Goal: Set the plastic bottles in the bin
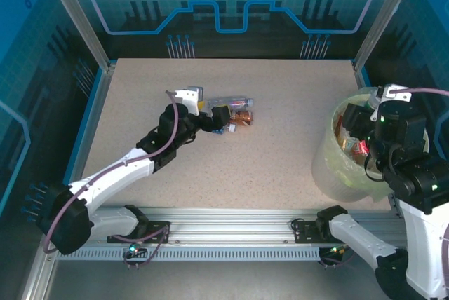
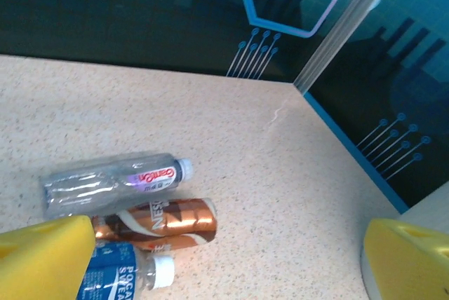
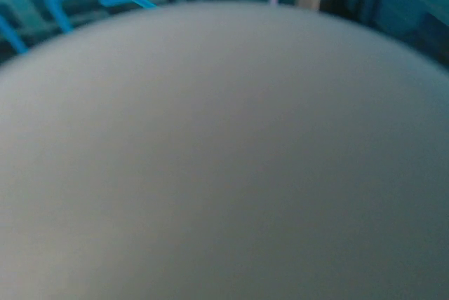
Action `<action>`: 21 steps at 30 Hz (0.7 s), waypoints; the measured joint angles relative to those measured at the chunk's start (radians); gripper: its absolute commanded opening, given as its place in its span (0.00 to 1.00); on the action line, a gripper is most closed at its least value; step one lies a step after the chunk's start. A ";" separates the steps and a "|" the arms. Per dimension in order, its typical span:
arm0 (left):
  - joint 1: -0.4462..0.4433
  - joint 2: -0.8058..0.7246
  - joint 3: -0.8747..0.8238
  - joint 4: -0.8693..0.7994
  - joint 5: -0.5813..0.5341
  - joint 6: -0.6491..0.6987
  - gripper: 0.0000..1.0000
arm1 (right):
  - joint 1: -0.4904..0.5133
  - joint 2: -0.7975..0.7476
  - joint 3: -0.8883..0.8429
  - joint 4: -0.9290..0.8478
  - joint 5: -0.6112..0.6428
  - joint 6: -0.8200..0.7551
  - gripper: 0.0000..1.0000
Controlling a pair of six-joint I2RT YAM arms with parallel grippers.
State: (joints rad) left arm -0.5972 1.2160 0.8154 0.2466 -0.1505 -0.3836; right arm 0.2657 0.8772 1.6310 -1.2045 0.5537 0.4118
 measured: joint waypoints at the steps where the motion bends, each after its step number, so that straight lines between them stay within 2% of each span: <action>1: 0.003 0.003 0.000 -0.008 -0.003 -0.008 0.99 | -0.032 0.009 0.000 -0.021 -0.004 -0.006 0.47; 7: 0.019 0.011 0.018 -0.068 -0.025 -0.030 0.99 | -0.210 0.074 0.001 -0.115 -0.034 -0.036 0.47; 15: 0.080 0.080 0.166 -0.245 -0.146 -0.030 0.99 | -0.329 0.141 0.015 -0.284 -0.029 -0.058 0.48; 18: 0.121 0.106 0.207 -0.306 -0.185 -0.034 0.99 | -0.378 0.166 0.005 -0.330 -0.021 -0.075 0.54; 21: 0.163 0.112 0.217 -0.347 -0.206 -0.048 0.99 | -0.431 0.191 -0.025 -0.349 -0.018 -0.093 0.67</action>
State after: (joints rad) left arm -0.4347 1.3281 1.0328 -0.1005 -0.3561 -0.4320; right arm -0.1658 1.0679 1.6062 -1.5539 0.5358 0.3183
